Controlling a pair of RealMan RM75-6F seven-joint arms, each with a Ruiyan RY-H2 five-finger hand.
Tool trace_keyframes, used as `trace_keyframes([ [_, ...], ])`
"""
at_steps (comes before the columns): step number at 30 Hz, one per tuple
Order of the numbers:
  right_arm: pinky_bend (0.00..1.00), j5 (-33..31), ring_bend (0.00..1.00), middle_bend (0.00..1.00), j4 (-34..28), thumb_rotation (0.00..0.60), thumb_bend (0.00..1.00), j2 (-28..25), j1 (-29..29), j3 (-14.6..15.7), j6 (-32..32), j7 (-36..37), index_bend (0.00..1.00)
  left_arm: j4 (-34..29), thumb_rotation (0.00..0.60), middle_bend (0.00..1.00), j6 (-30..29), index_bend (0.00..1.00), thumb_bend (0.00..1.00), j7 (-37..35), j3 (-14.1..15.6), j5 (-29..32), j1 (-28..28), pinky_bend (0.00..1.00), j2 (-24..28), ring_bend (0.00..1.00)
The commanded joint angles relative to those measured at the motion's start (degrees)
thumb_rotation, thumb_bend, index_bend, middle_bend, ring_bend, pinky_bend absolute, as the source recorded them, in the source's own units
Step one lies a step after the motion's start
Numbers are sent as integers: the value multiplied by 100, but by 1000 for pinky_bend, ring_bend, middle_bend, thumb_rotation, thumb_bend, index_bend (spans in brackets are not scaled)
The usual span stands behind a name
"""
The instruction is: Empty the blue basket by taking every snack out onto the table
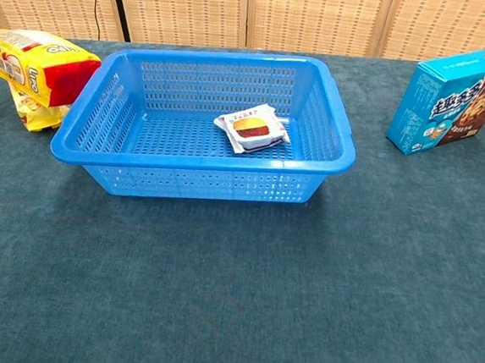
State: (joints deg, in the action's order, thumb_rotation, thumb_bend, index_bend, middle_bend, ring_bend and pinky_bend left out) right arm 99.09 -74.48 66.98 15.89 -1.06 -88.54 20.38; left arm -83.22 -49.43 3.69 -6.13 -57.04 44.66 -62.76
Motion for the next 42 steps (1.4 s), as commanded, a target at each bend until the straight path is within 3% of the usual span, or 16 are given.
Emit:
trace_keyframes([
  [1,22,90,0,0,-121,600,0,-172,187,-81,113,-18,20,-726,600,0,-638,0,79,-193,-66,-463,-414,0,559,0],
  [8,39,335,0,0,-777,600,0,-772,908,-356,647,-3,34,-1713,600,0,-1480,0,79,79,74,-769,-1039,0,1123,0],
  [12,75,317,0,0,-1193,600,0,-1080,1518,-597,1338,-34,36,-1973,600,0,-2264,0,79,726,153,-780,-1441,0,1071,0],
  [16,78,216,0,0,-1583,600,0,-1155,2213,-822,2234,-166,42,-2249,600,0,-2764,0,79,832,219,-916,-1802,0,927,0],
  [19,81,153,0,0,-1487,600,0,-825,3046,-1005,3203,-48,51,-2326,600,0,-3091,0,79,573,290,-1131,-2116,0,729,0],
  [22,86,3,0,0,-1345,600,0,-598,3419,-1083,3614,96,58,-2357,600,0,-3233,0,78,487,304,-1224,-2280,0,657,0],
  [34,94,-756,0,0,-711,600,0,287,4452,-1181,4962,306,63,-2318,600,0,-3458,0,79,548,207,-1301,-2620,0,498,0],
  [42,99,-1446,0,8,-67,600,0,1123,5114,-1324,5770,203,77,-2114,600,0,-3233,0,79,486,134,-1270,-2669,0,358,0],
])
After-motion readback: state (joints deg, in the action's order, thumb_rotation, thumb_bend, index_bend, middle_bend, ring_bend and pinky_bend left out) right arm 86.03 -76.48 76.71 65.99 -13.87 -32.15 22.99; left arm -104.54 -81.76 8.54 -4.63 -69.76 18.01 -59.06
